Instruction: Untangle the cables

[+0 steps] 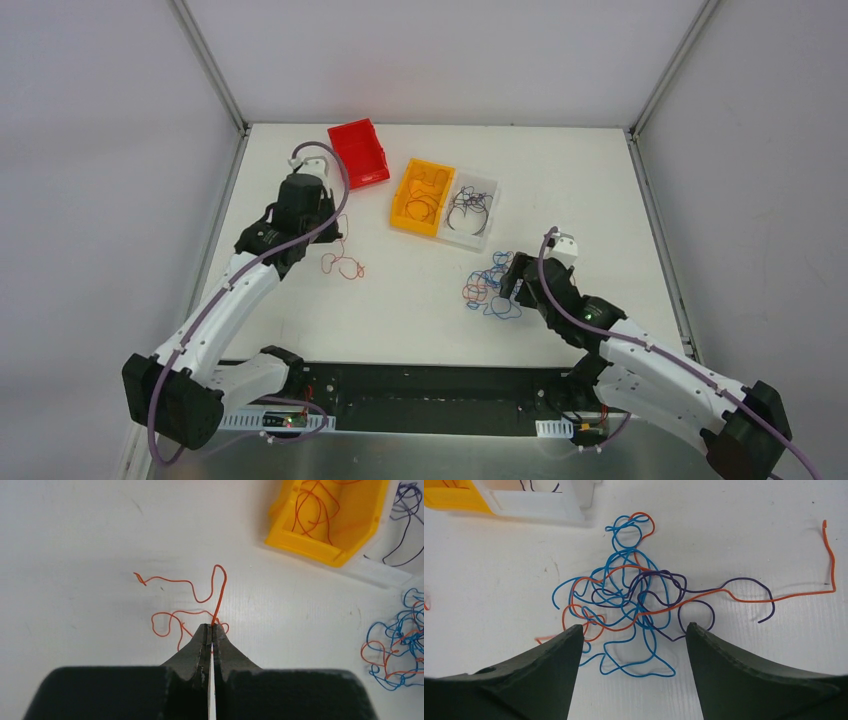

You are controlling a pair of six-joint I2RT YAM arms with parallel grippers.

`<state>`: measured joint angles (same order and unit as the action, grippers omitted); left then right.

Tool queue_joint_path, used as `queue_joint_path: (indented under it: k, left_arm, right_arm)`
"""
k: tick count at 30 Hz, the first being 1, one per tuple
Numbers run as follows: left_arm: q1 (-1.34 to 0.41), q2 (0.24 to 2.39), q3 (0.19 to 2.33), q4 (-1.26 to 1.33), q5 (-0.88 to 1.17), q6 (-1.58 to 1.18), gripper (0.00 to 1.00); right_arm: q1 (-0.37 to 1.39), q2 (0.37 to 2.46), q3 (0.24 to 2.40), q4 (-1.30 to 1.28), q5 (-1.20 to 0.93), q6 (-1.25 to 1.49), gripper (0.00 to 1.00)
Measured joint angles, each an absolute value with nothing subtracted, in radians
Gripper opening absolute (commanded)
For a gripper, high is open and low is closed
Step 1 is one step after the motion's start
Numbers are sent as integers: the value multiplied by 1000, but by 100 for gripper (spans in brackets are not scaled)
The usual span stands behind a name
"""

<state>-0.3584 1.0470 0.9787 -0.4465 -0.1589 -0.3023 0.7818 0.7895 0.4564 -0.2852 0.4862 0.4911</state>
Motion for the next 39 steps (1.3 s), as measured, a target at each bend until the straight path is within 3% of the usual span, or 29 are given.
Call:
queue_joint_path:
  k: [3,7,11,13,14,29,39]
  left_arm:
    - [-358,1092,953,-446,-133,-321,2]
    - [-358,1129,916,-447,-111,-334,16]
    - [-359,1171,891,-445,-84,-356,57]
    - [-361,1200,883,-446,-79,-363,95]
    - [-363,1219,880,-446,-81,-374,99]
    - [-381,1336,862,-430,-177,-486,99]
    - [-377,1443,815,-360,-115,-594,99]
  right_arm:
    - [781,777,456,-293,487,490,79]
    - [776,759,456,-297,487,490,80]
    - [772,752,456,-297,487,489,80]
    - [770,753,458,-299,486,490,80]
    - [769,753,461,-302,486,490,80]
    - [757,753,475,-303,478,489,80]
    - [756,714,477,-305,463,489,80]
